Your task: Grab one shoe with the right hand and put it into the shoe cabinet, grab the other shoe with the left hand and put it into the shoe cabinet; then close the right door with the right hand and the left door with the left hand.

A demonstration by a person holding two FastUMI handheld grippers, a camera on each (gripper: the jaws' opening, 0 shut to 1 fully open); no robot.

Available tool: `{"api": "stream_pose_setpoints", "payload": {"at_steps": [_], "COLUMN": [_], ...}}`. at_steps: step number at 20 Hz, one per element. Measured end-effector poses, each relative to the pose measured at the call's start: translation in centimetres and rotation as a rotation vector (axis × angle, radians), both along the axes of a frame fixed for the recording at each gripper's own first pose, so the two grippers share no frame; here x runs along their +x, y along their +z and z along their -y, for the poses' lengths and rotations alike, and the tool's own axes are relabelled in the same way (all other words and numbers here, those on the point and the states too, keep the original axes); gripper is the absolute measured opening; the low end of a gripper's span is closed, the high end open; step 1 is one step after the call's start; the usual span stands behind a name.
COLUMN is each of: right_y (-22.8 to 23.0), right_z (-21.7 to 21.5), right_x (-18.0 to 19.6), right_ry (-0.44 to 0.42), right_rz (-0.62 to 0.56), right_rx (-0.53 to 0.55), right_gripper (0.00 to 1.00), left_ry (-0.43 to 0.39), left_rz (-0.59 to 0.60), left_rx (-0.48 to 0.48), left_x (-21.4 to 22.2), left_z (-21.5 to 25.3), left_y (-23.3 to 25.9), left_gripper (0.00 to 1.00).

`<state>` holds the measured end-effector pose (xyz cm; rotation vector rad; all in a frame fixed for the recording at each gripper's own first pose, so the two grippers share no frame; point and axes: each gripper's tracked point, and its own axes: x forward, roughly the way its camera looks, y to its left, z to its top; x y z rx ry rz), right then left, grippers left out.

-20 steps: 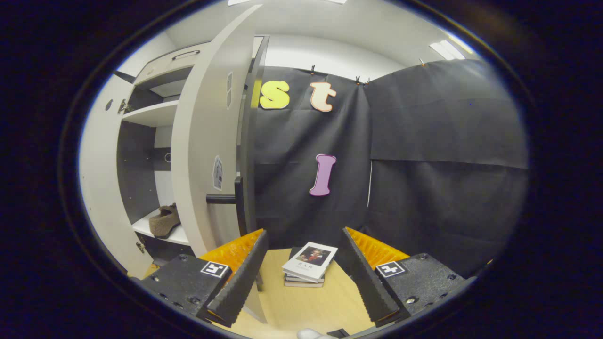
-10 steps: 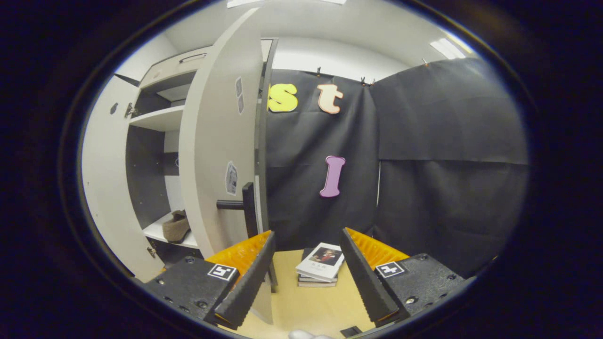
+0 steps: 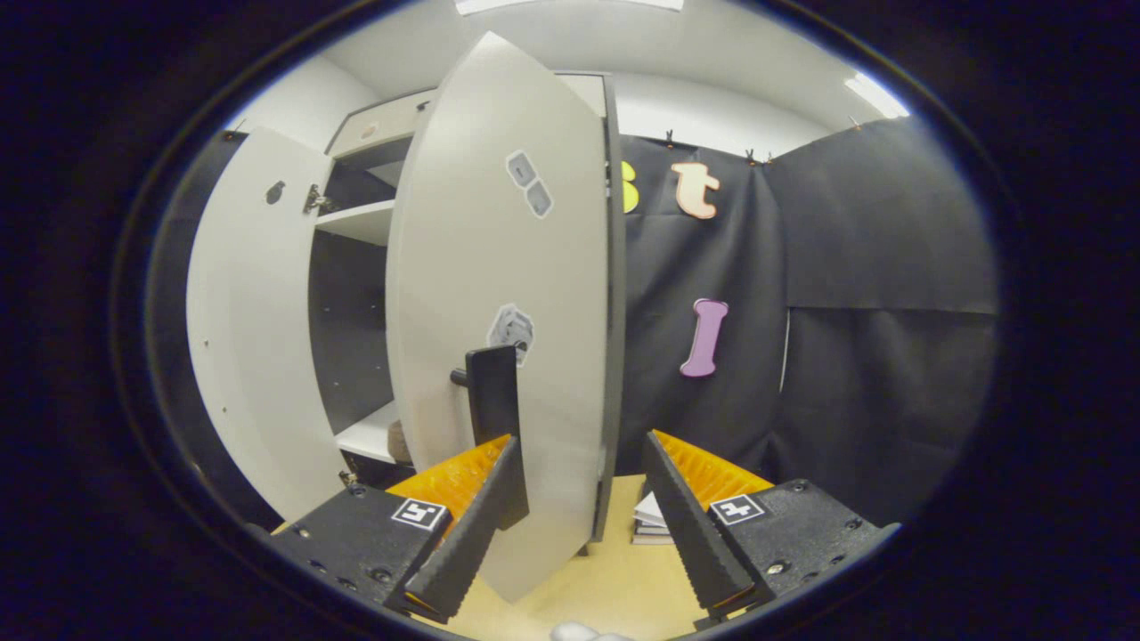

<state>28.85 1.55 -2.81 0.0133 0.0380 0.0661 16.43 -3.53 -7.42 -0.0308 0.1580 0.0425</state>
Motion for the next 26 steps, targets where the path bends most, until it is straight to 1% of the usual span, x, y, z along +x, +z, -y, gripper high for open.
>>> {"api": "stream_pose_setpoints", "payload": {"at_steps": [2, 3, 4, 7, 11, 17, 19, 22, 26], "right_y": [-0.2, -0.3, -0.2, -0.4, -1.2, -4.1, -5.2, -6.9, -8.1], "right_z": [-2.3, -2.9, -3.3, -4.3, -4.7, -5.4, -5.3, -4.7, -3.0], "right_x": [-0.6, -1.2, -1.8, -4.0, -8.2, -14.5, -16.0, -17.8, -19.8], "right_ry": [0.043, 0.048, 0.053, 0.071, 0.067, 0.023, 0.001, -0.035, -0.095], "right_rz": [-0.003, 0.0, 0.005, 0.001, -0.002, -0.039, -0.06, -0.097, -0.127], "right_rx": [-0.02, -0.029, -0.034, -0.022, -0.034, -0.041, -0.039, -0.03, -0.001], "right_gripper": [0.95, 0.99, 1.0, 0.99, 0.99, 1.0, 1.0, 1.0, 0.99], "left_ry": [0.001, 0.003, 0.004, 0.016, 0.066, 0.14, 0.155, 0.172, 0.171], "left_rz": [-0.001, -0.001, 0.001, -0.001, 0.014, 0.06, 0.083, 0.106, 0.134], "left_rx": [-0.001, 0.005, 0.012, 0.014, 0.032, 0.084, 0.097, 0.123, 0.132], "left_x": [-0.1, -0.2, -0.2, 0.0, 1.3, 6.0, 8.0, 11.0, 13.8], "left_z": [-0.4, -0.6, -0.9, -2.5, -6.8, -14.4, -16.1, -17.6, -18.0], "left_y": [0.0, -0.1, 0.0, 0.0, 0.7, 1.9, 2.7, 3.7, 5.2], "left_gripper": [0.96, 0.96, 0.96, 0.96, 0.96, 0.96, 0.96, 0.96, 0.96]}}
